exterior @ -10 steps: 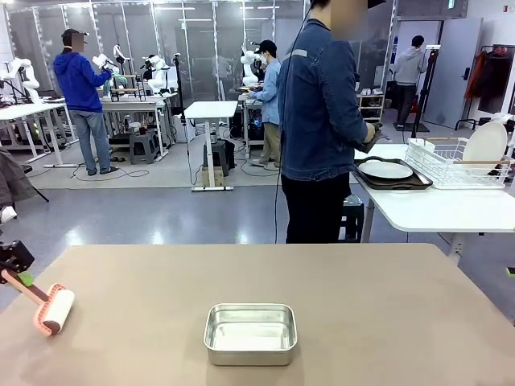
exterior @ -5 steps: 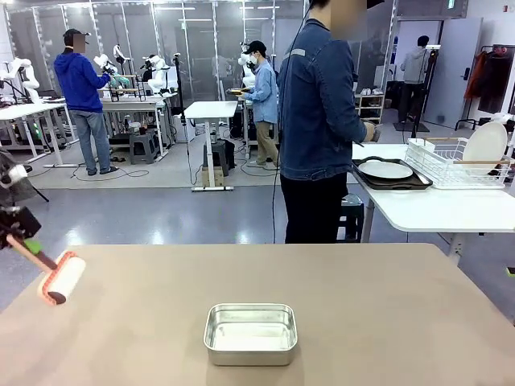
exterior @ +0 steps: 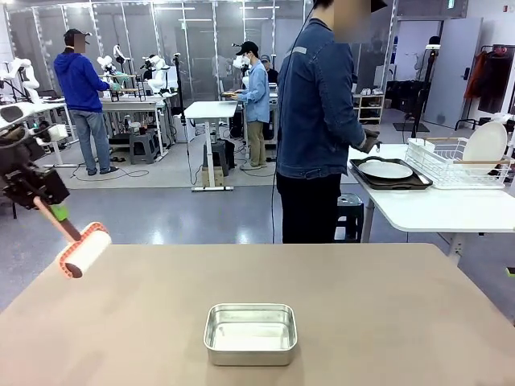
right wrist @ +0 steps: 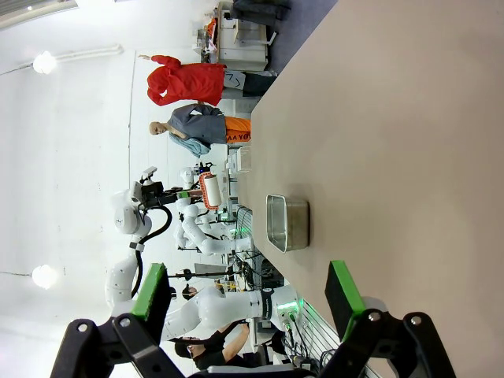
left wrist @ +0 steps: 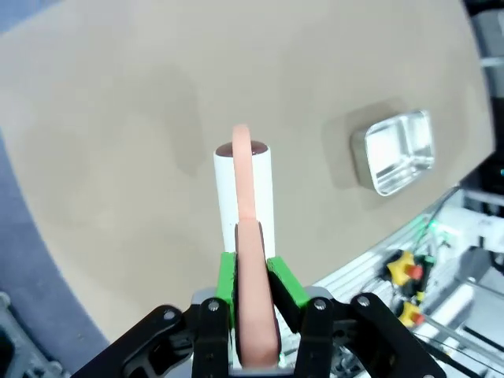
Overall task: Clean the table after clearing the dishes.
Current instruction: When the right (or left) Handle tray is removed, use the right hand (or left hand) to clean the right (or left) side of the table with the Lint Roller, then place the Lint Roller back on top of the Airtight Container.
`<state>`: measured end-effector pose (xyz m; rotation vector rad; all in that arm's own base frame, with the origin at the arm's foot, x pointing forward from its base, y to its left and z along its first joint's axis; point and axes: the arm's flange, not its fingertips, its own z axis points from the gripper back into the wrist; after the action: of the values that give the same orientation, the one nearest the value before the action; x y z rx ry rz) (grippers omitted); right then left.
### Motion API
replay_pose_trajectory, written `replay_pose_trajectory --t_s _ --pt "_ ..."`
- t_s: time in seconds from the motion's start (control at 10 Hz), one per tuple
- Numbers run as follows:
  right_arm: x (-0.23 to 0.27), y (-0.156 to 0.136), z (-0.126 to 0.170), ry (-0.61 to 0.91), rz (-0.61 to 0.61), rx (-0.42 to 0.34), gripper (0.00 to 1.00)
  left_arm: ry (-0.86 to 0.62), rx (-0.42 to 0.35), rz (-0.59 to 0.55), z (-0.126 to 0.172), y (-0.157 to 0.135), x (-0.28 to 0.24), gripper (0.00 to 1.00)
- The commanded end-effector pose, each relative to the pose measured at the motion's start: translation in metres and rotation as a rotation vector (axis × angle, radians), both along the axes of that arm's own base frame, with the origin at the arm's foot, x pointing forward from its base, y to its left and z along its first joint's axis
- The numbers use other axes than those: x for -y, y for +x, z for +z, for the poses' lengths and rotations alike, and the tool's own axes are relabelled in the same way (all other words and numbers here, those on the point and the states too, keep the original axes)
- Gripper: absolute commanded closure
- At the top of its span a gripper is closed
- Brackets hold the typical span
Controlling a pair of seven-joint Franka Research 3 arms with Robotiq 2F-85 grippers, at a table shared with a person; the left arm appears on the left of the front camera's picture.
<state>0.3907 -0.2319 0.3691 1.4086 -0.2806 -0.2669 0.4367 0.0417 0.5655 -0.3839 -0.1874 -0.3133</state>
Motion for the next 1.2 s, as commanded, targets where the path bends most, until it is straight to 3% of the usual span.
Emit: replay_pose_trajectory --t_s 0.0,1.0,1.1 --pt "0.0 -0.001 0.002 -0.001 0.002 0.015 0.0 -0.003 -0.004 0.036 -0.005 -0.006 -0.019 0.77" --pt "0.0 -0.001 0.002 -0.001 0.002 0.015 0.0 -0.012 -0.01 0.035 -0.006 -0.002 -0.02 0.77" --pt "0.0 -0.001 0.002 -0.001 0.002 0.015 0.0 0.1 0.09 -0.073 0.025 0.007 0.004 0.77"
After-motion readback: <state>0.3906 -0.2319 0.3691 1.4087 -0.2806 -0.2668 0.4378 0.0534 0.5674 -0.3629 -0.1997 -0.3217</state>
